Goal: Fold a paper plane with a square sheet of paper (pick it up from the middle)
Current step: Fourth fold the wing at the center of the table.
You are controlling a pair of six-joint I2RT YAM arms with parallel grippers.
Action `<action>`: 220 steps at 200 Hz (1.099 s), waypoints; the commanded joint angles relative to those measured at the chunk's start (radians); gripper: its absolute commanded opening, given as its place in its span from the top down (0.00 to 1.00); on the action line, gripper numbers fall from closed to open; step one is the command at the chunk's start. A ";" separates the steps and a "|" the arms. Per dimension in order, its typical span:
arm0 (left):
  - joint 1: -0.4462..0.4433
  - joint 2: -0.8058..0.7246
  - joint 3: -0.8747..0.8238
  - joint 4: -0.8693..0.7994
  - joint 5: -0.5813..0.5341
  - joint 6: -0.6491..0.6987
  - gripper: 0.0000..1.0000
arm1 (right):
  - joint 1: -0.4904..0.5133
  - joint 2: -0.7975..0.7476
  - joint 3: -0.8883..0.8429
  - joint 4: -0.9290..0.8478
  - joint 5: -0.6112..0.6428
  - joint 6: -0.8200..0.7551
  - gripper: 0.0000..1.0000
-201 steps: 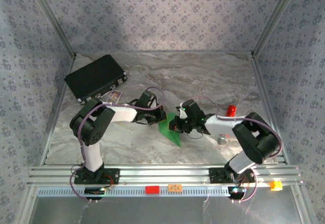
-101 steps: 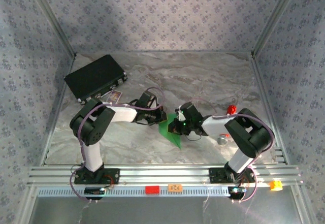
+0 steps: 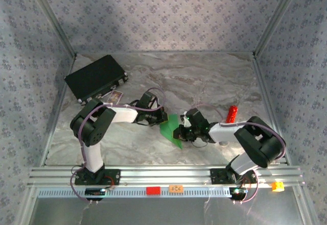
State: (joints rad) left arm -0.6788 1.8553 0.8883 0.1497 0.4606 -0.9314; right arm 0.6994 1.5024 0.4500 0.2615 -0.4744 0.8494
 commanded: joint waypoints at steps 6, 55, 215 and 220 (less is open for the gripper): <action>0.014 0.033 -0.023 -0.059 -0.060 0.019 1.00 | 0.018 -0.035 -0.069 -0.100 -0.001 0.017 0.94; 0.016 0.033 -0.025 -0.059 -0.063 0.018 1.00 | 0.029 -0.107 -0.142 -0.114 -0.013 0.008 0.93; 0.026 0.028 -0.034 -0.049 -0.067 0.009 1.00 | 0.095 -0.342 -0.304 -0.231 0.033 0.064 0.93; 0.027 0.028 -0.035 -0.047 -0.066 0.008 1.00 | 0.095 -0.357 -0.305 -0.241 0.035 0.064 0.93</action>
State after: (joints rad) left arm -0.6754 1.8553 0.8818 0.1555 0.4793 -0.9318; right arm 0.7784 1.1786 0.1974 0.2340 -0.4408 0.8951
